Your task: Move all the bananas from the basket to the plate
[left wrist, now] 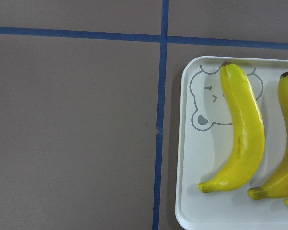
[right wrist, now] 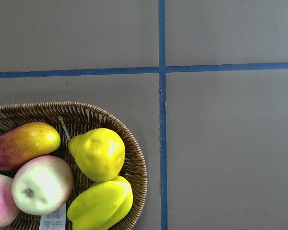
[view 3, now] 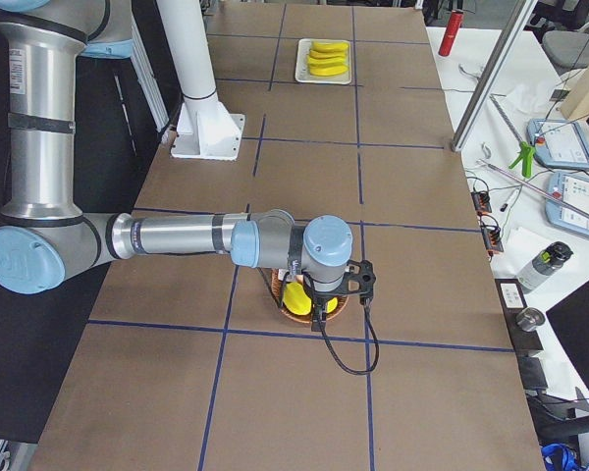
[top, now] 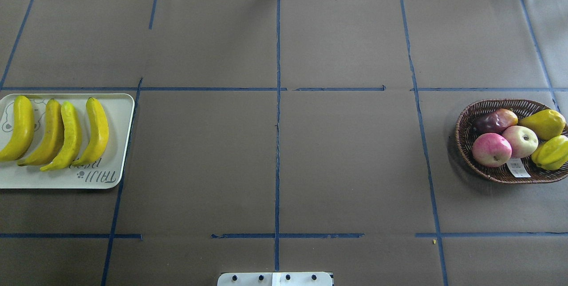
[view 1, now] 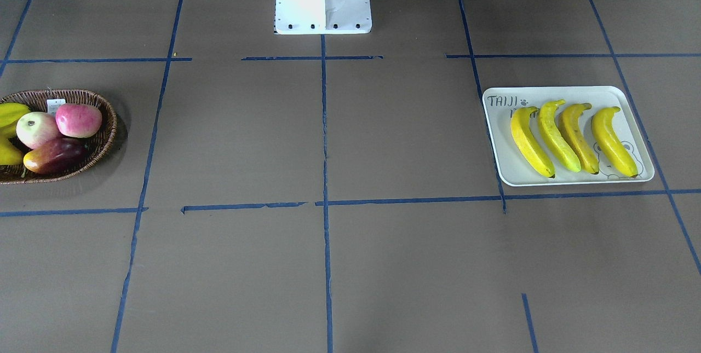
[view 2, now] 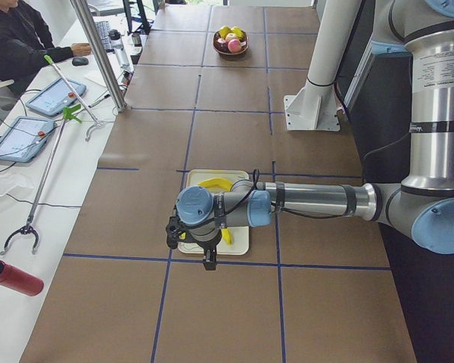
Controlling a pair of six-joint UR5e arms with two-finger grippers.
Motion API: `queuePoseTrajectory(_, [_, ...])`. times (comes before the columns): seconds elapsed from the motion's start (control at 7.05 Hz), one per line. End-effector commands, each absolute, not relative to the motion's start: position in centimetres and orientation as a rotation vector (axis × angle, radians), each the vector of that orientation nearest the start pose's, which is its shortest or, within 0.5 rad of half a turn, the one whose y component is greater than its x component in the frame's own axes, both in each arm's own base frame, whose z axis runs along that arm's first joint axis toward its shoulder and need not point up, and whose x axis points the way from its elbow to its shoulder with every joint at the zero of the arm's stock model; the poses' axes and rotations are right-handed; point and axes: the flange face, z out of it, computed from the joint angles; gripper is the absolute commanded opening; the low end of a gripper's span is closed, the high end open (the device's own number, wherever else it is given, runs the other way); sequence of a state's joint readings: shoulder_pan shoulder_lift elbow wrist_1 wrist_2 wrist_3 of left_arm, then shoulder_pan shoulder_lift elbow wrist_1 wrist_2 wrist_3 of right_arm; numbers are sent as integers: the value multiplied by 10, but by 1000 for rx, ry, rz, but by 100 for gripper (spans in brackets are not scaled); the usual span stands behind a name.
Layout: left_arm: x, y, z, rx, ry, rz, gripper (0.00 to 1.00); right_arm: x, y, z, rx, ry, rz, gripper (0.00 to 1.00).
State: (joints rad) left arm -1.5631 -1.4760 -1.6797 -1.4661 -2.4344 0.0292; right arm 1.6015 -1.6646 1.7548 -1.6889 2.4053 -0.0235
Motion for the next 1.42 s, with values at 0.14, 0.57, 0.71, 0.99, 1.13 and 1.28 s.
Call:
queuePoseTrajectory(0.14, [-56, -450, 649, -63, 835, 4, 100, 73, -445, 620, -4, -835, 19, 100])
queuePoseTrajectory(0.57, [-57, -446, 654, -59, 833, 26, 100, 73, -443, 623, -10, -835, 20, 100])
queuePoseTrajectory(0.71, [-59, -445, 656, -49, 834, 44, 100, 73, -444, 623, -9, -833, 20, 100])
queuePoseTrajectory(0.99, [-60, -444, 656, -49, 834, 42, 100, 73, -444, 624, -9, -832, 18, 100])
queuePoseTrajectory(1.13, [-60, -444, 656, -49, 834, 42, 100, 73, -444, 624, -9, -832, 18, 100])
queuePoseTrajectory(1.28, [-60, -444, 656, -49, 834, 42, 100, 73, -444, 624, -9, -832, 18, 100])
